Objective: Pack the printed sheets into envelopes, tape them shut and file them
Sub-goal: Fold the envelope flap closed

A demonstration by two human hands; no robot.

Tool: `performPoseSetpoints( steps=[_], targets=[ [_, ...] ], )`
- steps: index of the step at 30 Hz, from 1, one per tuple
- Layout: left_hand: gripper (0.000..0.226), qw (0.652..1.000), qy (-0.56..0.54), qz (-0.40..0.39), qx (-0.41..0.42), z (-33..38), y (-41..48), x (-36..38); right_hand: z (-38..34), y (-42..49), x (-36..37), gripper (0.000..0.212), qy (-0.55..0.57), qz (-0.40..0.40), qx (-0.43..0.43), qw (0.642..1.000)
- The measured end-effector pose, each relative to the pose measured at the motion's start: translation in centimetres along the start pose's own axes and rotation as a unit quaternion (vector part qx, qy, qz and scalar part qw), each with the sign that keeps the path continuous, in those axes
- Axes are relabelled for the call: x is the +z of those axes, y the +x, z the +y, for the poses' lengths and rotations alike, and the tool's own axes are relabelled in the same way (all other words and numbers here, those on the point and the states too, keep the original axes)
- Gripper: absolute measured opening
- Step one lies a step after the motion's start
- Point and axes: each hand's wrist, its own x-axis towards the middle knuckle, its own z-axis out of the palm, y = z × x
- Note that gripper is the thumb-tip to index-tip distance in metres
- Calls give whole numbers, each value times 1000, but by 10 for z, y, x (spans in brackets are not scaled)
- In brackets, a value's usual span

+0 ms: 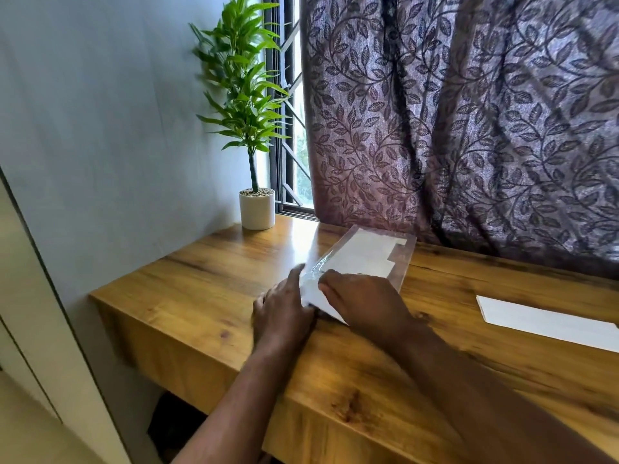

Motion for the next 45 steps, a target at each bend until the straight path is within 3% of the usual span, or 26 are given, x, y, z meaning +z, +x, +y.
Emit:
performPoseSetpoints(
  steps=[3, 6, 11, 15, 18, 20, 22, 25, 28, 32, 34, 39, 43, 45],
  targets=[
    [48, 1000, -5, 10, 13, 0, -1, -1, 3, -7, -3, 39, 68, -56, 13, 996],
    [44, 1000, -19, 22, 9, -1, -2, -1, 7, -14, 3, 42, 36, -53, 27, 998],
    [87, 998, -63, 12, -3, -2, -2, -4, 6, -19, 2, 18, -7, -1, 51, 999],
    [100, 998, -57, 1, -7, -1, 0, -3, 0, -15, -11, 17, 87, 46, 82, 992],
    [107, 990, -136, 13, -30, -9, 6, -3, -5, -12, -23, 14, 159, 89, 74, 981],
    [93, 985, -170, 26, -31, -12, 7, -3, -6, -12, -28, 11, 195, 123, 73, 970],
    [64, 992, -128, 20, -11, -12, 5, -2, -7, -15, -30, 11, 256, 142, 90, 952],
    [35, 994, -99, 26, 23, -12, 4, 0, -5, -19, -32, 26, 374, 114, 114, 913],
    [33, 995, -93, 30, 6, -10, 4, -1, 5, -24, -25, 31, 350, 83, 127, 925],
    [23, 997, -58, 38, 20, -9, 0, -2, 22, -29, -11, 20, 260, 7, 189, 947],
    [35, 1000, -14, 17, 15, -6, -1, -2, 26, -32, -8, 22, 264, 4, 211, 941],
    [55, 998, 55, -18, 3, 0, 3, 4, 24, -27, -22, 11, 334, 132, 237, 903],
    [56, 997, 66, -31, 5, -1, 4, 5, 25, -19, -50, 14, 492, 207, 263, 803],
    [57, 997, 76, -32, 6, 0, 4, 3, 32, -17, -62, 14, 528, 228, 260, 776]
  ],
)
